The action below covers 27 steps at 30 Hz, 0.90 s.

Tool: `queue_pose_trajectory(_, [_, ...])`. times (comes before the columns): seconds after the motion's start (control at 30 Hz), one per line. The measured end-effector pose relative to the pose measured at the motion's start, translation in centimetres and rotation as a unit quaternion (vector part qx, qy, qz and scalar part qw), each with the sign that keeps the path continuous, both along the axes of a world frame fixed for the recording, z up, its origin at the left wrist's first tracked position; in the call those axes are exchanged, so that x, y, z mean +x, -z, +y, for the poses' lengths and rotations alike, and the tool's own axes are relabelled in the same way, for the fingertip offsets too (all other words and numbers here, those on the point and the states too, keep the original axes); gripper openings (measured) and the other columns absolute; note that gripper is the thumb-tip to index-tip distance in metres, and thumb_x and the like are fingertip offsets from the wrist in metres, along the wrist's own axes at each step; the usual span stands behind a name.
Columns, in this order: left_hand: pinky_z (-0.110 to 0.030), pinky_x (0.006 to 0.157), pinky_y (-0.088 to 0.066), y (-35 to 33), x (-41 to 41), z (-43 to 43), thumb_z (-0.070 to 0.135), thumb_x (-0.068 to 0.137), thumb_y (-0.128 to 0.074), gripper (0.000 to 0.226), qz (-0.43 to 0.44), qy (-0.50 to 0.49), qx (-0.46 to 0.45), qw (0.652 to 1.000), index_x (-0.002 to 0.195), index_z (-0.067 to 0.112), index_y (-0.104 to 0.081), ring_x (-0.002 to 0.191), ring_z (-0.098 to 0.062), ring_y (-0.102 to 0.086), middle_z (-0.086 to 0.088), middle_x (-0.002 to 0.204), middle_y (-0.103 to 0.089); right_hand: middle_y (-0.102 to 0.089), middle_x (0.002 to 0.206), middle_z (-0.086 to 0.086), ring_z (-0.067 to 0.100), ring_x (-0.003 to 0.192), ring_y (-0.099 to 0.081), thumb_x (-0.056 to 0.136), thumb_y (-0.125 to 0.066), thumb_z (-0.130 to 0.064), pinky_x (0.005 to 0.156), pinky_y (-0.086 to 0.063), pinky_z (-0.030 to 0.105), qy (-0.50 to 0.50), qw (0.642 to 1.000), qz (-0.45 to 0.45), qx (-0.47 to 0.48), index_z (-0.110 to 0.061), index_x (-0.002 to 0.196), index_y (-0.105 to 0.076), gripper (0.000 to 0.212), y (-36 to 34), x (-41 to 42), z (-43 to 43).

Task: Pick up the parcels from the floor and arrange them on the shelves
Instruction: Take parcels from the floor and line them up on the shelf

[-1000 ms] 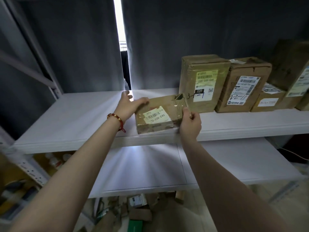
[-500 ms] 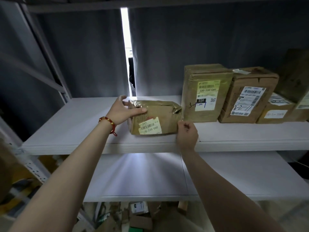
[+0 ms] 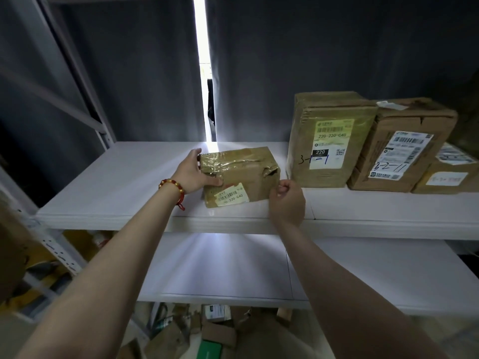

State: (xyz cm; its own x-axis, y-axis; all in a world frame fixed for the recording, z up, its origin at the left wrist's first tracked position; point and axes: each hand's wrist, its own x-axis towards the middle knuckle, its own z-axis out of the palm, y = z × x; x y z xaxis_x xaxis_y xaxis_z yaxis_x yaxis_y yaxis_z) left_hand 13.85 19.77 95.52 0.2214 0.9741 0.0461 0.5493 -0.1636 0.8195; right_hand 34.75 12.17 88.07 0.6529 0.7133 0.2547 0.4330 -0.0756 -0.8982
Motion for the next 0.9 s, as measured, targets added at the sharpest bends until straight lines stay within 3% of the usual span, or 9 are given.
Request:
queue_pose_trajectory(0.17, [-0.033, 0.094, -0.047, 0.0, 1.3, 1.3, 0.012, 0.069, -0.087, 0.099, 0.021, -0.010, 0.001, 1.000, 0.148, 0.007, -0.027, 0.109, -0.021, -0.054, 0.000, 0.123, -0.051, -0.062, 0.111, 0.002, 0.024, 0.095, -0.059, 0.082, -0.063, -0.008, 0.072, -0.042, 0.030, -0.045, 0.988, -0.128, -0.072, -0.015, 0.117, -0.056, 0.036, 0.4, 1.2, 0.1])
queue_pose_trajectory(0.37, [-0.044, 0.098, -0.050, -0.5, 3.0, 2.1, 0.033, 0.046, -0.087, 0.110, 0.055, -0.024, 0.001, 0.998, 0.141, 0.011, -0.035, 0.114, -0.026, -0.056, -0.005, 0.129, -0.054, -0.068, 0.105, 0.001, 0.022, 0.098, -0.060, 0.083, -0.061, -0.004, 0.073, -0.035, 0.024, -0.032, 0.995, -0.078, -0.053, -0.013, 0.120, -0.058, 0.038, 0.6, 2.0, 0.2])
queue_pose_trajectory(0.47, [-0.046, 0.092, -0.052, -0.5, 3.9, 3.1, 0.037, 0.038, -0.080, 0.100, 0.079, -0.022, 0.004, 0.997, 0.128, 0.013, -0.042, 0.110, -0.026, -0.056, -0.006, 0.123, -0.055, -0.066, 0.101, 0.001, 0.023, 0.092, -0.062, 0.083, -0.059, -0.003, 0.072, -0.039, 0.027, -0.033, 0.993, -0.107, -0.049, -0.013, 0.119, -0.057, 0.037, 0.9, 1.8, 0.1])
queue_pose_trajectory(0.63, [-0.042, 0.090, -0.053, -0.4, 5.3, 3.8, 0.033, 0.041, -0.073, 0.104, 0.085, -0.040, 0.005, 0.996, 0.137, 0.014, -0.038, 0.113, -0.027, -0.054, -0.006, 0.126, -0.052, -0.064, 0.099, 0.004, 0.026, 0.090, -0.063, 0.086, -0.054, -0.006, 0.075, -0.047, 0.034, -0.042, 0.985, -0.153, -0.068, -0.013, 0.128, -0.053, 0.042, 1.4, 1.8, 0.2])
queue_pose_trajectory(0.73, [-0.036, 0.092, -0.049, -0.6, 6.0, 4.0, 0.028, 0.051, -0.076, 0.116, 0.074, -0.047, -0.010, 0.996, 0.152, 0.015, -0.021, 0.119, -0.027, -0.051, -0.006, 0.134, -0.049, -0.065, 0.106, 0.006, 0.027, 0.096, -0.063, 0.087, -0.053, -0.008, 0.077, -0.049, 0.036, -0.047, 0.979, -0.183, -0.077, -0.012, 0.134, -0.051, 0.047, 1.4, 1.7, 0.4])
queue_pose_trajectory(0.9, [-0.030, 0.088, -0.045, -0.2, 6.9, 5.0, 0.016, 0.070, -0.079, 0.107, 0.081, -0.062, -0.001, 0.995, 0.155, 0.014, -0.014, 0.123, -0.028, -0.049, -0.009, 0.138, -0.047, -0.062, 0.109, 0.006, 0.027, 0.098, -0.061, 0.087, -0.052, -0.008, 0.073, -0.047, 0.034, -0.049, 0.973, -0.208, -0.084, -0.010, 0.128, -0.056, 0.041, 1.3, 1.5, 0.4])
